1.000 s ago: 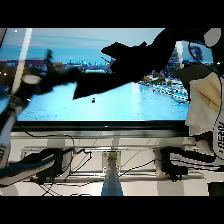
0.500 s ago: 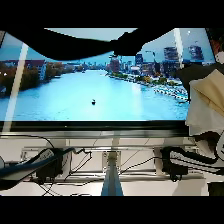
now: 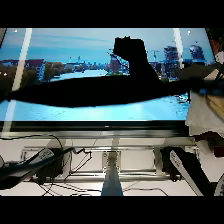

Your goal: Fold the clothes and pants, and hang the long-sleeved shirts on hangers.

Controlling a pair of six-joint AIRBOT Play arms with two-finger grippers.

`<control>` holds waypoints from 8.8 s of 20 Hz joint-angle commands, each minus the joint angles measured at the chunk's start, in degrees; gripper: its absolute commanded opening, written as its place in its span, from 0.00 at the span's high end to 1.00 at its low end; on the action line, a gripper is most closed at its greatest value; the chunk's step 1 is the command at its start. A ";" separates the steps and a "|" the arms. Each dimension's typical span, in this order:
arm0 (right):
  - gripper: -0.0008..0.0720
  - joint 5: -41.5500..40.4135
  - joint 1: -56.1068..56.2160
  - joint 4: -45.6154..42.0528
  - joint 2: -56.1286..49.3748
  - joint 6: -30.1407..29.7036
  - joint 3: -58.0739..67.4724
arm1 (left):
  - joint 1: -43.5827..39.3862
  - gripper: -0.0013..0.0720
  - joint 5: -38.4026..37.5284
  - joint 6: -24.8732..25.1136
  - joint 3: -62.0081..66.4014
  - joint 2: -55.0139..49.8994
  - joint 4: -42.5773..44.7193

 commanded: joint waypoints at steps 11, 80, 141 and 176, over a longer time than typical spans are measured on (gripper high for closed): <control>0.92 23.71 -0.13 -0.61 15.76 -2.08 -18.47 | 0.63 0.97 2.67 1.92 -9.44 -0.04 26.34; 0.04 -17.66 20.31 4.85 -42.93 -14.88 32.26 | -31.39 0.09 9.62 -0.61 -3.26 -0.04 -13.05; 0.97 -9.42 38.40 -3.17 -31.47 -13.40 15.10 | -55.30 0.97 16.15 3.87 27.63 -26.71 -23.39; 0.29 -42.53 38.40 -2.86 -31.52 -6.47 15.54 | -23.30 0.30 2.21 -3.96 -11.65 -11.74 -21.00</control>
